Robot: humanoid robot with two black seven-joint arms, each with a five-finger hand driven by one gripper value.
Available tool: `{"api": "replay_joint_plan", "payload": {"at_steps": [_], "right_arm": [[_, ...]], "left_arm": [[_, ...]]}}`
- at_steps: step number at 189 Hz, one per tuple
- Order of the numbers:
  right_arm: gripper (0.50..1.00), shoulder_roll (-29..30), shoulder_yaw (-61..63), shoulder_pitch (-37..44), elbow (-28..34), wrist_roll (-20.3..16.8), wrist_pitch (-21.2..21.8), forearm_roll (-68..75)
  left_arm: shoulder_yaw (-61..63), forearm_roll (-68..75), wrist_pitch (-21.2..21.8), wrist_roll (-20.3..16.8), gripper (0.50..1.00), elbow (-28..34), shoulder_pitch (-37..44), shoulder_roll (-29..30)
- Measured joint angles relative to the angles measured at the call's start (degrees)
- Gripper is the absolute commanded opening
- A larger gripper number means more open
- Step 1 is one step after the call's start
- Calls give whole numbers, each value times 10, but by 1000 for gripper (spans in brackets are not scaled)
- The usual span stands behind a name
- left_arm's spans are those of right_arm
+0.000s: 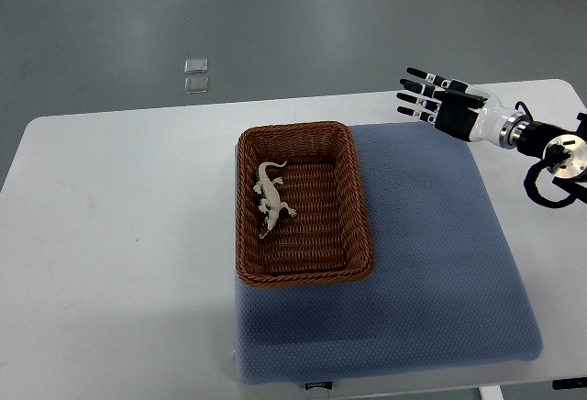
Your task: Place crocodile in brown basket with right hand
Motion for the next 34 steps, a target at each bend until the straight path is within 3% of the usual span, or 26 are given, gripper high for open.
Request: {"api": "replay_joint_plan", "payload": {"at_steps": [34], "right_arm": [[932, 1, 1, 0, -1, 0, 1, 0]], "left_arm": [[0, 0, 0, 0, 1000, 0, 0, 0]]}}
